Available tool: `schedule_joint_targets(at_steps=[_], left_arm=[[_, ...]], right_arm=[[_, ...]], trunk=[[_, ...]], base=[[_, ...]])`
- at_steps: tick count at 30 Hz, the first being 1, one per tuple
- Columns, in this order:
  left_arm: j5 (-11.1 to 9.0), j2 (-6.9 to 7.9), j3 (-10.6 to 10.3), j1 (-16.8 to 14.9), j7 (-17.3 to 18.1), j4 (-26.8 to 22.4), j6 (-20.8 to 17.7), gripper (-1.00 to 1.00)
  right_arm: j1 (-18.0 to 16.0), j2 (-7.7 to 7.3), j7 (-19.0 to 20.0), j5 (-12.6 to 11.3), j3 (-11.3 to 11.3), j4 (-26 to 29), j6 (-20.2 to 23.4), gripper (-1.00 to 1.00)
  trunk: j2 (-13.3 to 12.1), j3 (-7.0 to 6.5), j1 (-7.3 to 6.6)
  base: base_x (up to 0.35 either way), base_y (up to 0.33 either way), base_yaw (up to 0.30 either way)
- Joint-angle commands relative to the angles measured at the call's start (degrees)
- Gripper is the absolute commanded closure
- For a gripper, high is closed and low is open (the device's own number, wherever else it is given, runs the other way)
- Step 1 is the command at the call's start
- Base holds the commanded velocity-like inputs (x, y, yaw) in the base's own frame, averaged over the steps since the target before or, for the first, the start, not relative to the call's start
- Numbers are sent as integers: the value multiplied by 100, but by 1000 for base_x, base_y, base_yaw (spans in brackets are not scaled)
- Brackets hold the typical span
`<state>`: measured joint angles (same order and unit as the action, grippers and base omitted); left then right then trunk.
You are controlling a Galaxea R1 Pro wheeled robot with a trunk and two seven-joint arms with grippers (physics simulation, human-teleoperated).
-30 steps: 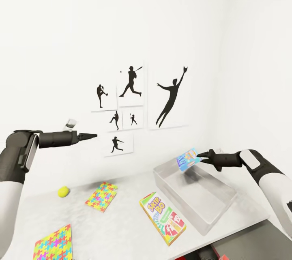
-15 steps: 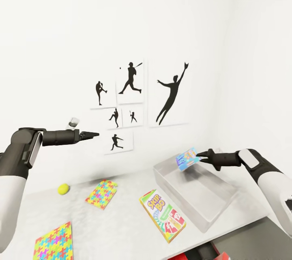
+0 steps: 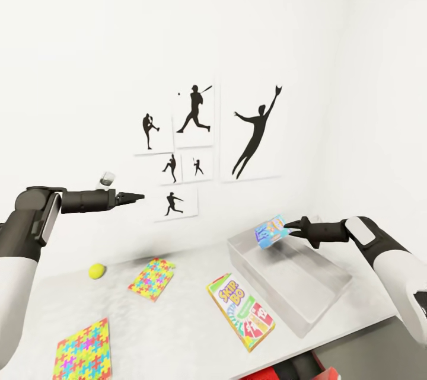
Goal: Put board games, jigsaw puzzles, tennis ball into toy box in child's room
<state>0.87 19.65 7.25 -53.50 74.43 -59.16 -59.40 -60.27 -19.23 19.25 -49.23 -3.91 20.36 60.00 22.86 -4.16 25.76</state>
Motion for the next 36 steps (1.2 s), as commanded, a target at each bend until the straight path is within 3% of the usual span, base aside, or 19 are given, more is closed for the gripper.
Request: schedule_joint_targets(at_steps=[1,36], left_arm=[[10,1,8,-3,27,1,-60,-100],[-16,13,13,-3,27,1,-60,-100]], right_arm=[[-3,11,53,18,-41,5,0,100],[-213,-52,62,23,-67,3,0,100]], trunk=[[6,13,2],[6,340,2]], base=[[0,0,74],[0,0,70]])
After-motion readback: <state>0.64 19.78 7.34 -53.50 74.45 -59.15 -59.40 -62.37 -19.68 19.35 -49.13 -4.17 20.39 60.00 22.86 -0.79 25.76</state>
